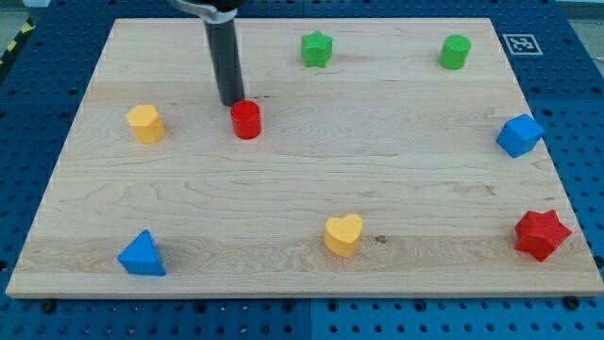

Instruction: Move the red circle above the heart

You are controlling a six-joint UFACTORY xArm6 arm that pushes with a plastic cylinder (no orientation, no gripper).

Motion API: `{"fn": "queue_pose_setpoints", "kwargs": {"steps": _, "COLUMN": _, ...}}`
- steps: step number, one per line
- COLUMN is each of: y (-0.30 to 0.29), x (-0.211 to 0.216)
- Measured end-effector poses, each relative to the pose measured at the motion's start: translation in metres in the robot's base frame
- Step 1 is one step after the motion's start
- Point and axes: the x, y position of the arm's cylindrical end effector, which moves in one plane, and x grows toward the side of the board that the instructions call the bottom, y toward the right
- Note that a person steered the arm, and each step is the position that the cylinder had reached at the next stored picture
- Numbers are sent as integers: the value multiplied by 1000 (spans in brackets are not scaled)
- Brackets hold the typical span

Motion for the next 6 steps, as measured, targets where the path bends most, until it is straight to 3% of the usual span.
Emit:
{"fn": "queue_pose_setpoints", "kwargs": {"steps": 1, "y": 3, "x": 43}}
{"fn": "queue_pose_setpoints", "kwargs": {"steps": 3, "y": 132, "x": 103}}
{"fn": "queue_pose_setpoints", "kwargs": {"steps": 4, "y": 130, "x": 108}}
{"fn": "queue_pose_setpoints", "kwargs": {"steps": 5, "y": 87, "x": 92}}
{"fn": "queue_pose_setpoints", "kwargs": {"steps": 6, "y": 75, "x": 55}}
